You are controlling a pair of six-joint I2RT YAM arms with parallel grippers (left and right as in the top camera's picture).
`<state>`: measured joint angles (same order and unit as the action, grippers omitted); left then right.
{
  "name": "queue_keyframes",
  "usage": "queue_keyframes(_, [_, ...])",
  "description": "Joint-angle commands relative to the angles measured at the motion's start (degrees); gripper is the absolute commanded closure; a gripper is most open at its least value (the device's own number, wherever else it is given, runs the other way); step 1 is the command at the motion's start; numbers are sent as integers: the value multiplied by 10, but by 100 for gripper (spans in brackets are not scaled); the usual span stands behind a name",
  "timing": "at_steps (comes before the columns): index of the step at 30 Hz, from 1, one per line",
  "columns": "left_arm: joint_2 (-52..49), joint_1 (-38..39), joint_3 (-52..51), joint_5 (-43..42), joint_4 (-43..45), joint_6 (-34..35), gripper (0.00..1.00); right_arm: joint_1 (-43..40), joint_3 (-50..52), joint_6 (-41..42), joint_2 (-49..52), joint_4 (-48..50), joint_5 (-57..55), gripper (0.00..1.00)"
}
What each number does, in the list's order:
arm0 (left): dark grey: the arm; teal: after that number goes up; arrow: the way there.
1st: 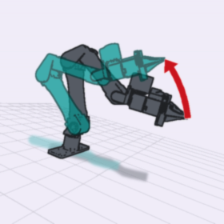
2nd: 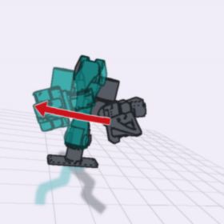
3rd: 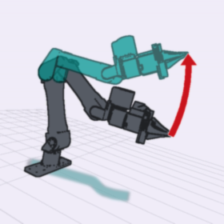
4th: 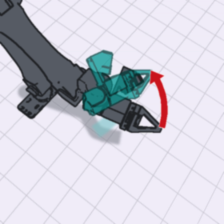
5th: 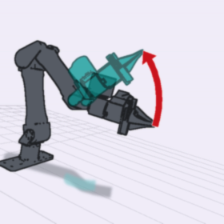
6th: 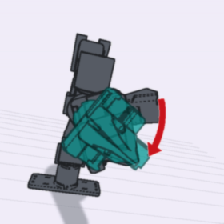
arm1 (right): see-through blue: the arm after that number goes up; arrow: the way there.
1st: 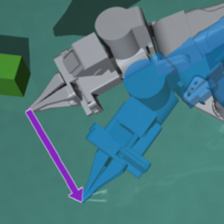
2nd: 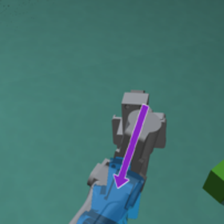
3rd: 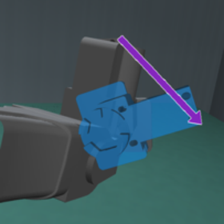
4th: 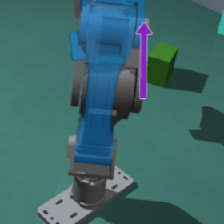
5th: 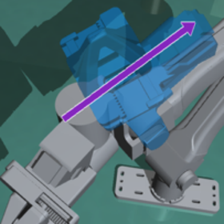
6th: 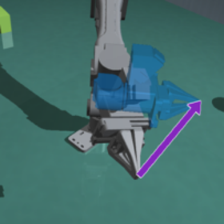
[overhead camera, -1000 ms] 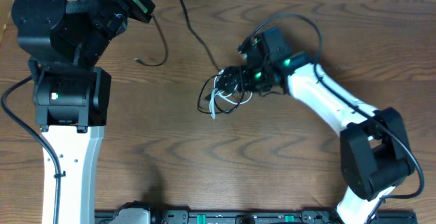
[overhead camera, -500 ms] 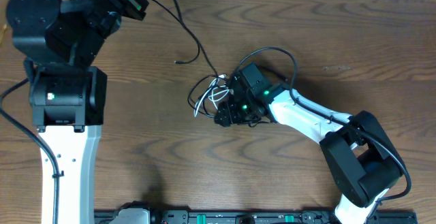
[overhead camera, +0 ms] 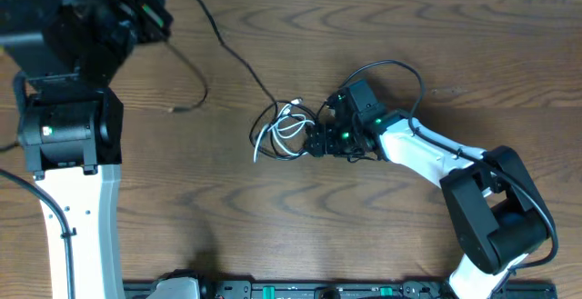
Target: Untangle cables
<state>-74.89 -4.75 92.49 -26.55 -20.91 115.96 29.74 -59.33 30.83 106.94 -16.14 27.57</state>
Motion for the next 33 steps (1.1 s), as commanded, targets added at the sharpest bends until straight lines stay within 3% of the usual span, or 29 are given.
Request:
queue_keyframes(1, [-3, 0, 9, 11, -68, 35, 92, 4, 7, -39, 11, 41, 161, 26])
queue_keyframes(6, [-10, 0, 9, 11, -54, 36, 93, 28, 7, -4, 11, 80, 136, 25])
queue_keyframes(14, [-6, 1, 9, -46, 122, 37, 93, 81, 7, 12, 11, 128, -2, 24])
queue_keyframes(24, [12, 1, 9, -78, 124, 37, 93, 87, 7, 156, 29, 217, -222, 32])
queue_keyframes(28, [14, 0, 9, -77, 124, 37, 92, 76, 7, 163, 38, 276, -223, 32])
queue_keyframes(33, [11, 0, 9, -73, 104, 10, 92, 57, 7, 138, 37, 233, -209, 28])
